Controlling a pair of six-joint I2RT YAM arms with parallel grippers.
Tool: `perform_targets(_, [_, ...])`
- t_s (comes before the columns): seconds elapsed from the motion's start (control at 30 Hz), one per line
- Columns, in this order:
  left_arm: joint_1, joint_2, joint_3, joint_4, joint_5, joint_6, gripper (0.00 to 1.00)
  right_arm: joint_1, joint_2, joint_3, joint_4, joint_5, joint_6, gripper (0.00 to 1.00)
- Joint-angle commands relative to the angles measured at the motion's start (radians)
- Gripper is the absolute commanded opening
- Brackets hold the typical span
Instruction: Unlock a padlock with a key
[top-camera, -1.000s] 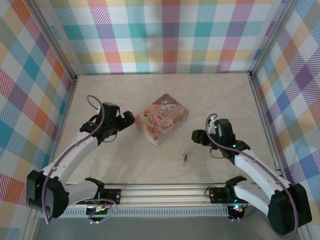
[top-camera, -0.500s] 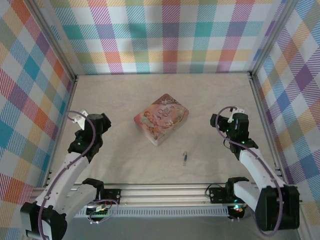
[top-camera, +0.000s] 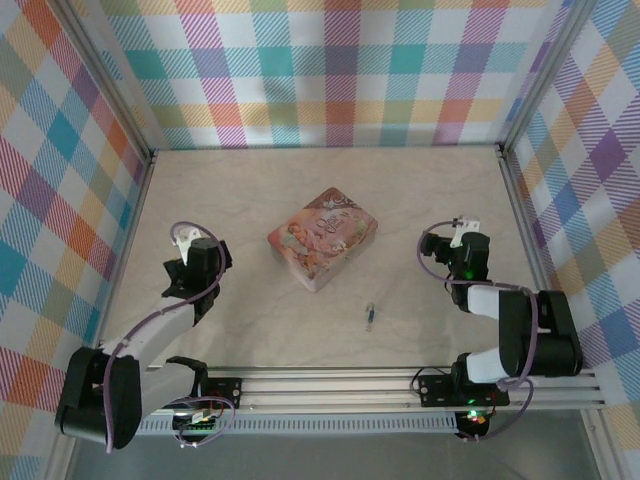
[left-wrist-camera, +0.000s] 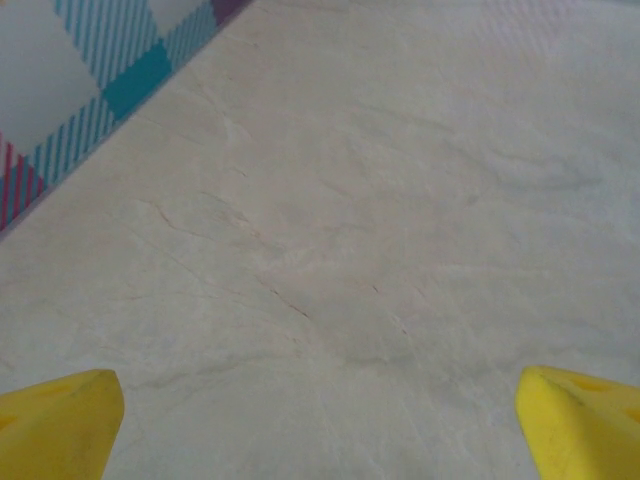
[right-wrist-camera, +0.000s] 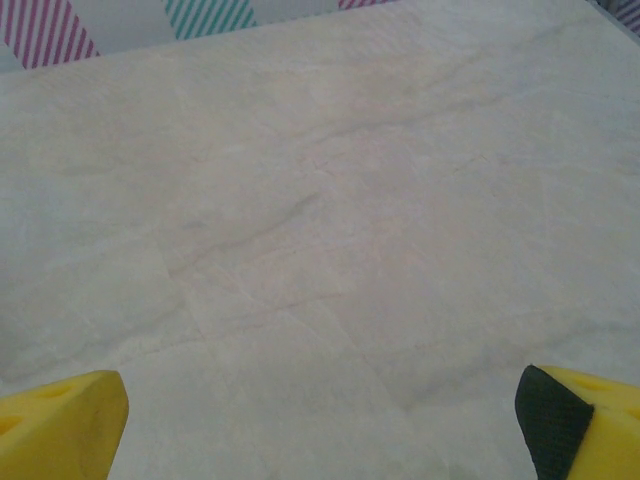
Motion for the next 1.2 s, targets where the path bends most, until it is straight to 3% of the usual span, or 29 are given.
perform_targets(0.0, [0.014,0.036,-0.031,0.182,0.054,0.082,1.00,-0.016,0.068,-0.016,0.187,-0.056,-0.024,1.00])
perform_targets(0.43, [0.024,0.256,-0.005,0.470,0.229,0.220,1.00,-0.016,0.089,0.025,0.134,-0.095,-0.043,1.00])
perform_targets(0.6, [0.031,0.298,0.034,0.447,0.308,0.269,1.00,-0.016,0.089,0.024,0.135,-0.095,-0.043,1.00])
perform_targets(0.9, [0.086,0.379,-0.077,0.749,0.386,0.283,1.00,-0.017,0.088,0.023,0.137,-0.095,-0.043,1.00])
perform_targets(1.07, [0.086,0.446,-0.082,0.821,0.382,0.283,1.00,-0.017,0.089,0.022,0.137,-0.095,-0.044,1.00])
perform_targets(1.17, [0.087,0.450,-0.040,0.747,0.376,0.277,1.00,-0.014,0.087,0.023,0.137,-0.092,-0.044,1.00])
